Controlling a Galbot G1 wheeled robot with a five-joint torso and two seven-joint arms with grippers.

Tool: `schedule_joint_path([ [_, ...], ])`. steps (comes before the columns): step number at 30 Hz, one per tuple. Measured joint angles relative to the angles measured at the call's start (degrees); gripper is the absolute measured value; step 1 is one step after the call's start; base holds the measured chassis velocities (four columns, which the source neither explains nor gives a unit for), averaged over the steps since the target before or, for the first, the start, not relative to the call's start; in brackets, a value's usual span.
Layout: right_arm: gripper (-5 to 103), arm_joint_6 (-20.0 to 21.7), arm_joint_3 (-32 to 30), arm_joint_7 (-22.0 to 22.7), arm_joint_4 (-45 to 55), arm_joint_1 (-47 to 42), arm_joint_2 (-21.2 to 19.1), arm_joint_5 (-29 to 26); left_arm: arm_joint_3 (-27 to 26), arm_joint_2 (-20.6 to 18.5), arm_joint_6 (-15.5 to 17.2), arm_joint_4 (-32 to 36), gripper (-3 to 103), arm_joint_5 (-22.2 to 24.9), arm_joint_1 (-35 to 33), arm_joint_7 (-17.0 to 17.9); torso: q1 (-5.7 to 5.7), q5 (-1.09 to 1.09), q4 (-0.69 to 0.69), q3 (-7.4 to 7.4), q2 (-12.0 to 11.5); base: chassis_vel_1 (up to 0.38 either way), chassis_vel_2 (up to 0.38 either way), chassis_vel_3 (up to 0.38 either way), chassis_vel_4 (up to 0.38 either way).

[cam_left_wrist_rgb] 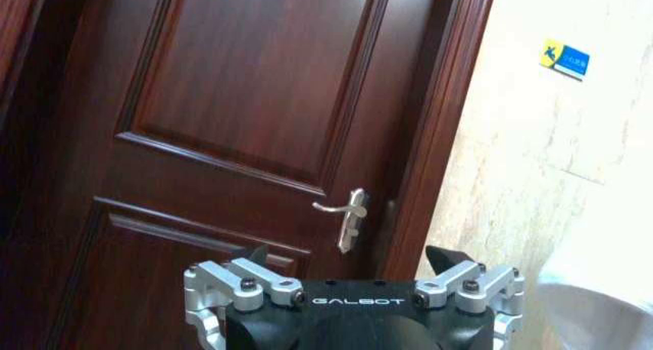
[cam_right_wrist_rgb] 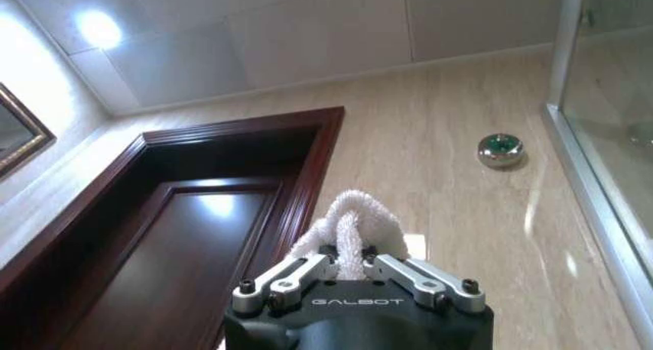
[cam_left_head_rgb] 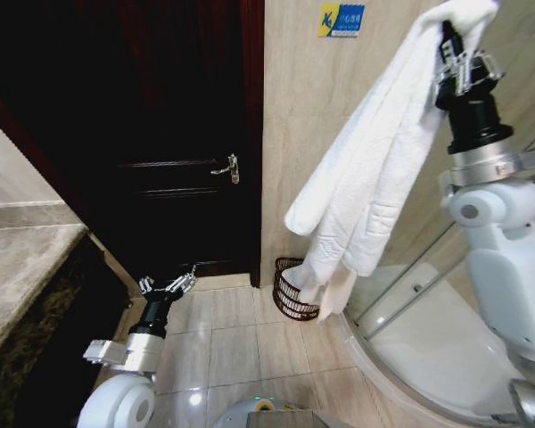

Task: Discard the used towel into the hamper.

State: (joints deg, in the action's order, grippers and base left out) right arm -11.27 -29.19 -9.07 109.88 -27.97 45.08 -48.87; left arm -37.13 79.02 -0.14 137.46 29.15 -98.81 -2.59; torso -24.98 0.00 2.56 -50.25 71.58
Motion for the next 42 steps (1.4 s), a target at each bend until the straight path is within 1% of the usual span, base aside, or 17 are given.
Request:
schedule_joint_path([
  [1,7,-0.1,1.23,0.0,-1.29,1.82,0.91,1.17,0.0,0.0,0.0,0.0,100,0.0,0.0,0.0,0.0,-0.01,0.0,0.0,0.0,0.0,0.0,0.0,0.0],
  [2,7,-0.1,1.23,0.0,-1.29,1.82,0.91,1.17,0.0,0.0,0.0,0.0,100,0.0,0.0,0.0,0.0,-0.01,0.0,0.0,0.0,0.0,0.0,0.0,0.0],
  [4,7,-0.36,3.68,0.05,-4.07,5.71,2.69,3.24,0.0,0.0,0.0,0.0,100,0.0,0.0,0.0,0.0,0.0,0.01,0.0,0.0,0.0,0.0,0.0,0.0],
  [5,7,-0.36,3.68,0.05,-4.07,5.71,2.69,3.24,0.0,0.0,0.0,0.0,100,0.0,0.0,0.0,0.0,0.0,0.01,0.0,0.0,0.0,0.0,0.0,0.0],
  [7,7,-0.87,6.51,0.03,-7.26,9.52,4.31,4.95,0.0,0.0,0.0,0.0,100,0.0,0.0,0.0,0.0,-0.03,0.01,0.0,0.0,0.0,0.0,0.0,0.0],
  [13,7,-1.9,10.87,-1.46,-14.18,16.09,7.55,7.54,0.0,0.0,0.0,0.0,100,0.0,0.0,0.0,-0.01,0.01,0.01,0.0,-0.01,0.0,0.0,0.0,0.0],
  [15,7,-2.1,11.35,-1.82,-15.46,17.15,8.03,7.75,0.0,0.0,0.0,0.0,100,0.0,0.0,0.0,-0.01,0.01,0.01,0.0,0.0,0.0,0.0,0.0,0.0],
  [19,7,-3.63,13.77,-4.12,-22.3,22.09,9.42,8.4,0.0,0.0,0.0,0.0,100,0.0,0.0,0.0,0.0,0.01,0.01,0.0,-0.01,0.0,0.0,0.0,0.0],
  [26,7,-5.4,15.08,-6.29,-29.69,27.25,10.98,8.83,0.0,0.0,0.0,0.0,100,0.0,0.0,0.0,0.0,0.0,0.01,0.0,0.0,0.0,0.0,0.0,0.0],
  [30,7,-5.47,14.9,-6.42,-29.76,26.66,11.09,8.89,0.0,0.0,0.0,0.0,100,0.0,0.0,0.0,0.0,-0.02,0.01,0.0,0.0,0.0,0.0,0.0,0.0],
  [31,7,-5.45,14.53,-6.43,-29.14,25.54,11.08,8.89,0.0,0.0,0.0,0.0,100,0.0,0.0,0.0,0.0,0.02,0.0,0.0,0.0,0.0,0.0,0.0,0.0],
  [34,7,-5.36,13.83,-6.41,-27.89,23.5,10.98,8.89,0.0,0.0,0.0,0.0,100,0.0,0.0,0.0,0.0,0.03,0.0,0.0,0.0,0.0,0.0,0.0,0.0],
  [35,7,-5.35,13.44,-6.4,-27.25,22.36,10.88,8.89,0.0,0.0,0.0,0.0,100,0.0,0.0,0.0,0.0,0.0,0.01,0.0,0.0,0.0,0.0,0.0,0.0],
  [38,7,-5.36,11.86,-6.39,-25.41,18.32,10.51,8.86,0.0,-0.01,0.0,0.0,100,0.0,0.0,0.0,0.01,0.0,0.0,0.01,0.0,0.0,0.0,0.0,0.0],
  [39,7,-5.36,11.86,-6.39,-25.41,18.32,10.51,8.86,0.0,-0.01,0.0,0.0,100,0.0,0.0,0.0,0.01,0.0,0.0,0.01,0.0,0.0,0.0,0.0,0.0],
  [41,7,-5.5,10.47,-6.47,-24.69,14.51,10.33,8.78,0.0,0.0,0.0,0.0,100,0.0,0.0,0.0,0.01,0.03,0.0,0.0,0.0,0.0,0.0,0.0,0.0],
  [42,7,-5.5,10.47,-6.47,-24.69,14.51,10.33,8.78,0.0,0.0,0.0,0.0,100,0.0,0.0,0.0,0.01,0.03,0.0,0.0,0.0,0.0,0.0,0.0,0.0],
])
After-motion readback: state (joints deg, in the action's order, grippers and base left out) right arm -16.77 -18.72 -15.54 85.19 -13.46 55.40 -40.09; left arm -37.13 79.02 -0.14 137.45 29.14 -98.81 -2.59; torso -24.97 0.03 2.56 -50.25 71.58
